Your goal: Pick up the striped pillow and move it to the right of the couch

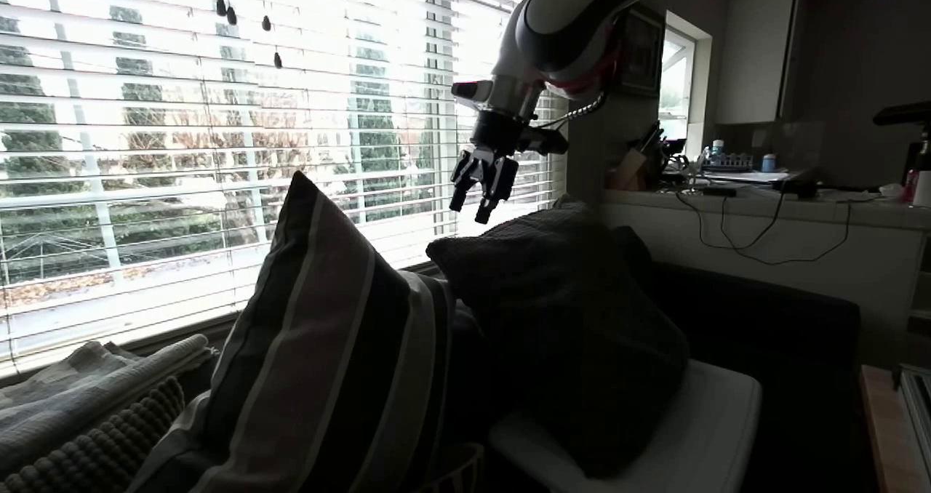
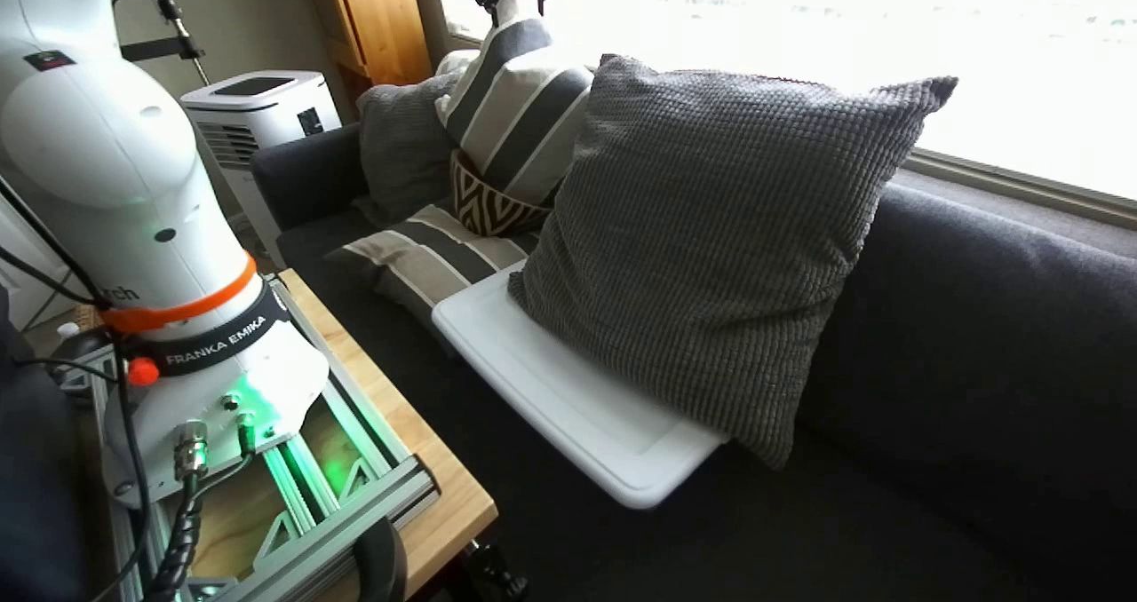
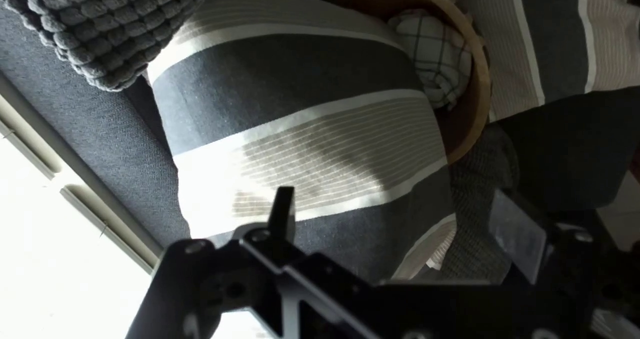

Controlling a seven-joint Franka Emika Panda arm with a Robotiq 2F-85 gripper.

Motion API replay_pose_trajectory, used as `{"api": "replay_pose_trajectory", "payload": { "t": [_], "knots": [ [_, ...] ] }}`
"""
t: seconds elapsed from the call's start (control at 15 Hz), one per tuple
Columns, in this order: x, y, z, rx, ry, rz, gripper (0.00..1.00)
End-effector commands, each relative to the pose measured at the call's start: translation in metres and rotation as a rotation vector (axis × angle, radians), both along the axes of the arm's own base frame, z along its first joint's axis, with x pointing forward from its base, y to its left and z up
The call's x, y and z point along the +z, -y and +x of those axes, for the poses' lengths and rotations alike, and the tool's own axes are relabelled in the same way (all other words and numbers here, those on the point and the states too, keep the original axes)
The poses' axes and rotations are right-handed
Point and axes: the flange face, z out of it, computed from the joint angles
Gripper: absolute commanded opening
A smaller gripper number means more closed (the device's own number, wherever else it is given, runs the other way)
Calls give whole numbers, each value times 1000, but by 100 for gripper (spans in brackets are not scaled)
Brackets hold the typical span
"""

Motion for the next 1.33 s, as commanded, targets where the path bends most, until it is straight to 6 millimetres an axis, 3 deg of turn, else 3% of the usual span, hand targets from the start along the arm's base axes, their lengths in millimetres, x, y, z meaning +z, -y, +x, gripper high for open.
{"api": "replay_pose_trajectory", "payload": {
  "t": [0.0,0.53,1.27],
  "knots": [
    [1,-1,0,0,0,0,100],
    [1,0,0,-1,-1,0,100],
    [-51,-1,59,196,11,42,100]
  ]
}}
